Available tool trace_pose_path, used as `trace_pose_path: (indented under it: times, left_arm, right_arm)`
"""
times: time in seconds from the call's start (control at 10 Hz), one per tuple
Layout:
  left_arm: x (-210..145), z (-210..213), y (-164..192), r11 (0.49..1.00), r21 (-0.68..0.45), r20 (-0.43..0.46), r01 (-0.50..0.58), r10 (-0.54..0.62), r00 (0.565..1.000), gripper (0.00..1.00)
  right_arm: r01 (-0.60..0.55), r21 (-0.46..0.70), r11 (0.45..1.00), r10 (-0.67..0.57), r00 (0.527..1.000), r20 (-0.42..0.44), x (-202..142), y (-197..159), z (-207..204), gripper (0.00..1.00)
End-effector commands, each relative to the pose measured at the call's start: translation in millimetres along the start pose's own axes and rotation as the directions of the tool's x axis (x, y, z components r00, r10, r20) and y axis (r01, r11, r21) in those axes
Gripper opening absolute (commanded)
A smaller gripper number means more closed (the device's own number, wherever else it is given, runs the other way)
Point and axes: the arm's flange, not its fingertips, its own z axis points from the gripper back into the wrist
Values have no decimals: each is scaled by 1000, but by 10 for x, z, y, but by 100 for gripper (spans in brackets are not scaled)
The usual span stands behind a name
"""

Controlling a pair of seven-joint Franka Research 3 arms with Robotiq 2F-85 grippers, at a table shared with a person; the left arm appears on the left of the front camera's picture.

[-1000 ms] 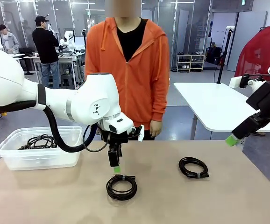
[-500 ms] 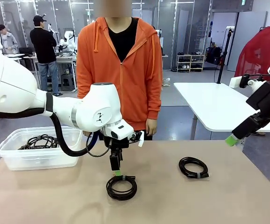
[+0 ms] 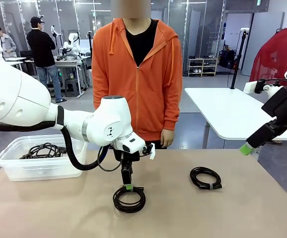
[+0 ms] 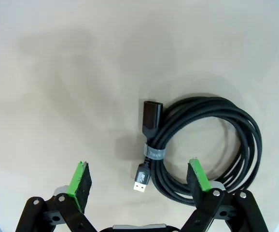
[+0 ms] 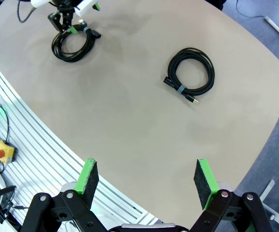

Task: Organize and store the cables.
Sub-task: Place the USB Extension Cable into the Organizing box.

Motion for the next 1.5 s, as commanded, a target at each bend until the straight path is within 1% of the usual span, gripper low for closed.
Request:
trace_pose_path:
  times: [0.0, 0.2, 0.6, 0.7, 0.8, 0.9, 1.1, 1.2, 1.3, 1.4]
  left_arm:
    - [87, -76, 58, 1000, 6, -11, -7, 7, 1000, 100]
    - [78, -208, 56, 1000, -22, -34, -15, 15, 999, 100]
    - [92, -239, 24, 999, -35, -45, -24, 22, 999, 100]
    - [98, -239, 15, 999, -37, -52, -20, 18, 998, 53]
    - [96, -256, 21, 999, -44, -59, -18, 16, 998, 41]
    - [113, -267, 9, 999, -46, -76, -12, 9, 997, 0]
    - [105, -246, 5, 999, -44, -67, -20, 17, 998, 0]
    - [109, -247, -1, 999, -43, -67, -15, 12, 998, 14]
    - [108, -240, -1, 999, -44, -66, -16, 13, 998, 4]
    - [99, -236, 0, 999, -42, -66, -18, 15, 998, 0]
  right_arm:
    - [-1, -3, 1000, 1, 1000, -10, 23, 4, 6, 100]
    - [-1, -3, 1000, 1, 1000, -10, 23, 4, 6, 100]
    - [-1, -3, 1000, 1, 1000, -10, 23, 4, 6, 100]
    - [-1, -3, 1000, 1, 1000, -10, 23, 4, 6, 100]
    - [-1, -3, 1000, 1, 1000, -10, 23, 4, 6, 100]
    - [-1, -3, 1000, 1, 1000, -10, 23, 4, 6, 100]
    - [-1, -3, 1000, 1, 1000, -10, 23, 4, 6, 100]
    - [-1, -3, 1000, 1, 1000, -10, 23, 4, 6, 100]
    - [-1, -3, 1000, 1, 1000, -10, 23, 4, 6, 100]
    - [-1, -3, 1000, 1, 1000, -10, 23, 4, 6, 100]
